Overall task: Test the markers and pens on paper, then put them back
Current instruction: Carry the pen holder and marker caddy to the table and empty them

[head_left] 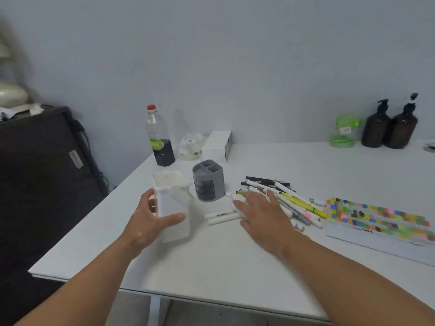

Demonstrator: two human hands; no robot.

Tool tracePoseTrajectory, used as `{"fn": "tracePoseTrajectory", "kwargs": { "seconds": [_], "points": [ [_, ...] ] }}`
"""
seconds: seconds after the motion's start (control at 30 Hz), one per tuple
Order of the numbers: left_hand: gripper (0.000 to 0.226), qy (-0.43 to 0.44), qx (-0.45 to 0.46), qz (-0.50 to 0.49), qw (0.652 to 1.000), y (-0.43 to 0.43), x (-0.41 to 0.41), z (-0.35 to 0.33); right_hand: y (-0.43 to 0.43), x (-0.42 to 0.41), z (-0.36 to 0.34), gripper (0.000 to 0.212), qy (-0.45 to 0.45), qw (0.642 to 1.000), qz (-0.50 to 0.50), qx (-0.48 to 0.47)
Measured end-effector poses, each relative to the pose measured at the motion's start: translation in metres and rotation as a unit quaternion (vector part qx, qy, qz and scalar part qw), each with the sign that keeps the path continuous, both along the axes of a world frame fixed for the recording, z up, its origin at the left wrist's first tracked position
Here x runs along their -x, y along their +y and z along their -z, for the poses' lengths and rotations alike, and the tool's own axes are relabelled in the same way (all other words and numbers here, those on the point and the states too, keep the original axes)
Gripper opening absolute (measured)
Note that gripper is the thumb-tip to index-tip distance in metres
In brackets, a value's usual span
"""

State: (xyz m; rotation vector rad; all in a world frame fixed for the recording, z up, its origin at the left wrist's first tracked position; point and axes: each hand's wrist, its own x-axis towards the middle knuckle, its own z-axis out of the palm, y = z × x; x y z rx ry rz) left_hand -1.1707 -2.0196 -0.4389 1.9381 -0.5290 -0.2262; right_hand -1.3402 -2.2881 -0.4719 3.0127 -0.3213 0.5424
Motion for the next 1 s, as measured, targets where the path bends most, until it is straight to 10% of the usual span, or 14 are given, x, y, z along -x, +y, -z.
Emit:
{"fn": "tracePoseTrajectory", "kwargs": {
  "seconds": [0.23, 0.77, 0.9, 1.0],
  "points": [
    [0.096, 0.040, 0.034, 0.005, 0.999, -0.024, -0.013, 0.027, 0.008, 0.041, 0.002, 0.042, -0.026, 0.999, -0.014, 0.014],
    [0.133, 0.053, 0.000, -0.069, 0.996, -0.037, -0.040, 0.025, -0.003, 0.070, 0.008, 0.053, -0.031, 0.998, 0.023, -0.055],
    [0.100, 0.031, -0.038, -0.197, 0.979, -0.036, 0.015, 0.030, -0.011, 0.097, 0.004, 0.067, -0.007, 0.996, 0.025, -0.089],
    [0.054, -0.154, -0.058, -0.142, 0.976, -0.052, 0.096, 0.036, -0.017, 0.128, 0.000, 0.071, -0.005, 0.995, 0.040, -0.088]
  ]
}}
